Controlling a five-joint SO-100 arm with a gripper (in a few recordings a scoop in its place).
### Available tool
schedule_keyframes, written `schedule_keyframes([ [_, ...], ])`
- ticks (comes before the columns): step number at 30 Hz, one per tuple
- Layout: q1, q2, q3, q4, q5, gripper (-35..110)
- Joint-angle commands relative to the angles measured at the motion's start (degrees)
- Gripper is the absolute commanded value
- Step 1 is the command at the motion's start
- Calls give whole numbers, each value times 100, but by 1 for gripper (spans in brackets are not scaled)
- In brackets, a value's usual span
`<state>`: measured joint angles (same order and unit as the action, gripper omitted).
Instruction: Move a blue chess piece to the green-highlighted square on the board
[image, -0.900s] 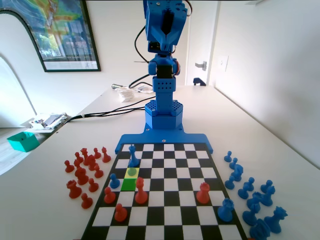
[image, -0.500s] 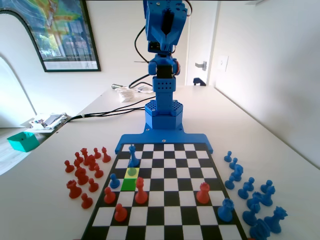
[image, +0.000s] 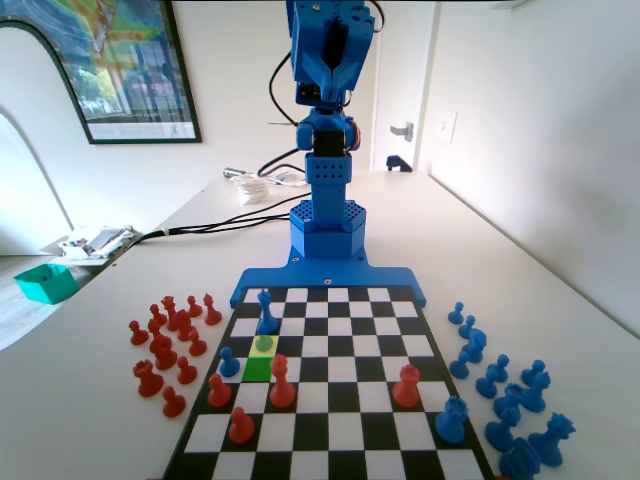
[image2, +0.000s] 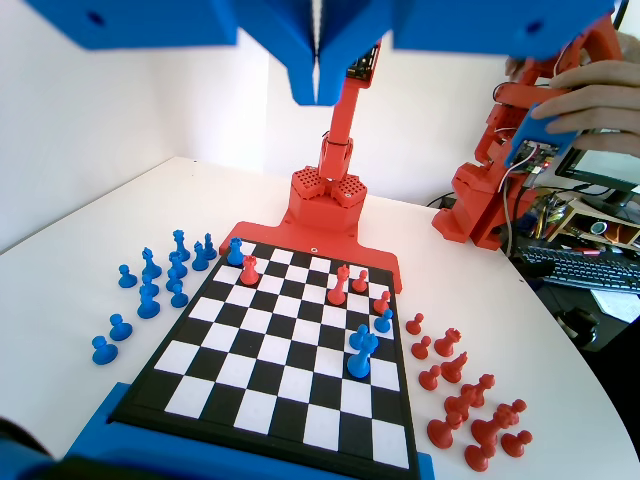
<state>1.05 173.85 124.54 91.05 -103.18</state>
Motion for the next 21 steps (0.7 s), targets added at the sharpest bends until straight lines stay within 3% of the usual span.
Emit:
schedule_keyframes([
  [1, 35, 114, 0, -105, -62, 1],
  [21, 79, -35, -9, -97, -158, 1],
])
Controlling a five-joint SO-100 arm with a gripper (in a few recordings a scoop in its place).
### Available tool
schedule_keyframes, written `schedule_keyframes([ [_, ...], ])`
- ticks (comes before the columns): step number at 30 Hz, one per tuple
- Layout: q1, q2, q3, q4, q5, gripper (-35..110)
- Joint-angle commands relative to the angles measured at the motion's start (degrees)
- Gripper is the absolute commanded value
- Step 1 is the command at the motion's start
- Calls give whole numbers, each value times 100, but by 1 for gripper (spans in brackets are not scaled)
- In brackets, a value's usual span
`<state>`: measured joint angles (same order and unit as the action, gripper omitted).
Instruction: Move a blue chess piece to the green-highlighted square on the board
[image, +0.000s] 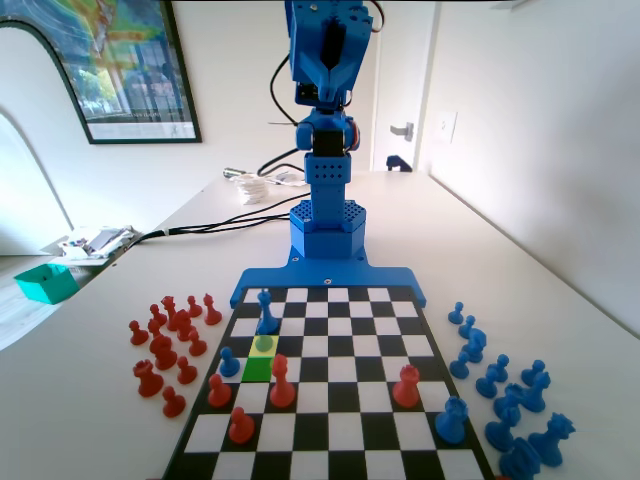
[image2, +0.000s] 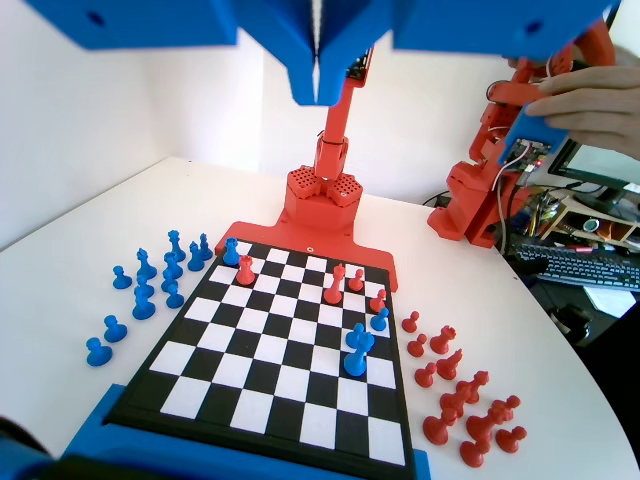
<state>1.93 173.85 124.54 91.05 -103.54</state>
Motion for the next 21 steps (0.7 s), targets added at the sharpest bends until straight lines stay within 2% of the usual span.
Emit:
schedule_keyframes([
  [1, -18, -149, -18, -79, -132, 1],
  [12, 70, -2514, -1187, -220, -246, 1],
  [21, 835, -4641, -2180, -185, -492, 1],
])
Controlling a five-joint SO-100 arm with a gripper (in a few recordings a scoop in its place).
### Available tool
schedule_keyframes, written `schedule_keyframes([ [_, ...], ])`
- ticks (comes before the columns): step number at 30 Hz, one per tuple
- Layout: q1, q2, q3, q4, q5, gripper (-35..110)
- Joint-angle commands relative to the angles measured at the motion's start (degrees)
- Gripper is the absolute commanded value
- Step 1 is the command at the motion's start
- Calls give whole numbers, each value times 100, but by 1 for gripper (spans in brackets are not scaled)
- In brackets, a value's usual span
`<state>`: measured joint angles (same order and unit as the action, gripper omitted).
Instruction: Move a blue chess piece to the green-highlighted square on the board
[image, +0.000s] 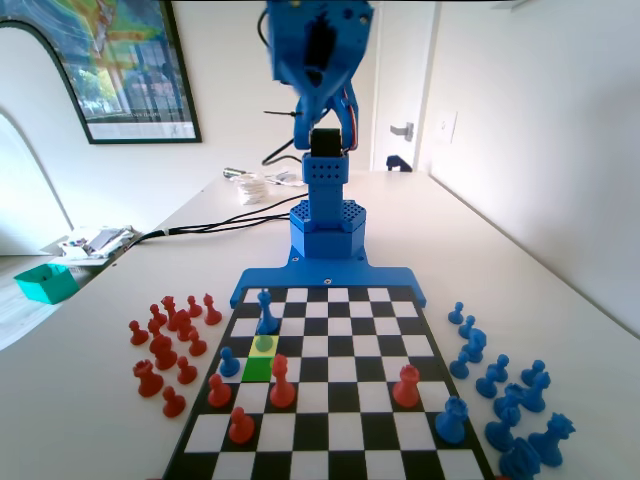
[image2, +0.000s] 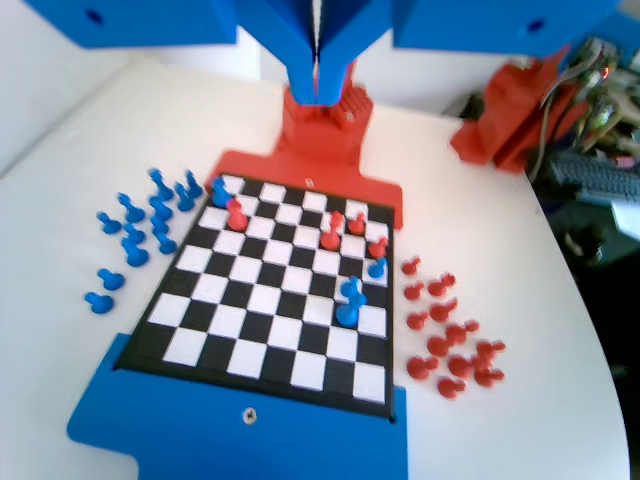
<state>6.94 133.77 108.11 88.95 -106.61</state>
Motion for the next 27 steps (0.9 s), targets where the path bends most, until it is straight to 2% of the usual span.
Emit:
schedule_keyframes([
  [1, 448, -861, -589, 26, -229, 1],
  [8, 1002, -2338, -1107, -123, -387, 1],
  [12, 1222, -2962, -1406, -246, -141, 1],
  [20, 1591, -3243, -896, -1424, 932, 1],
  [27, 1793, -3902, -1090, -1687, 2206, 1],
])
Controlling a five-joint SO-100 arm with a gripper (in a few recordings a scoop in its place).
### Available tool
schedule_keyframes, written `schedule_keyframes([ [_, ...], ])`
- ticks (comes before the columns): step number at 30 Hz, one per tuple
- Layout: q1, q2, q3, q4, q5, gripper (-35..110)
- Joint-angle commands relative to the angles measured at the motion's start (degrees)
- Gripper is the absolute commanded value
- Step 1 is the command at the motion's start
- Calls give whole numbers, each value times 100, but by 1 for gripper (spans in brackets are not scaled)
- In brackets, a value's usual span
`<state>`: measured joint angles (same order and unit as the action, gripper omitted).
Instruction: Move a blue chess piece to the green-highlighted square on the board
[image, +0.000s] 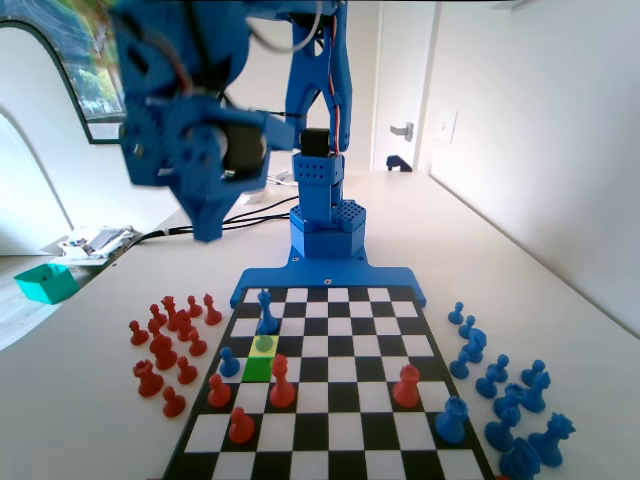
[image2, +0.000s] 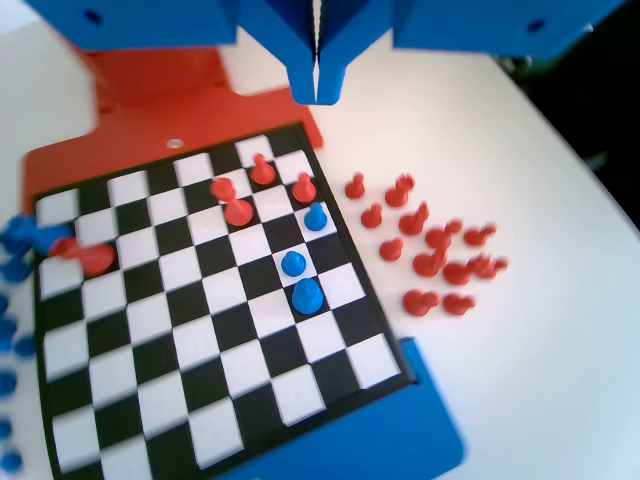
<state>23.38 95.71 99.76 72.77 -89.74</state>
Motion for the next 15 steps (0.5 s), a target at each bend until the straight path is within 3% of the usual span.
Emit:
schedule_keyframes([
  [1, 167, -211, -299, -141, 721, 1],
  [15, 114, -1459, -193, -1318, 3366, 1],
])
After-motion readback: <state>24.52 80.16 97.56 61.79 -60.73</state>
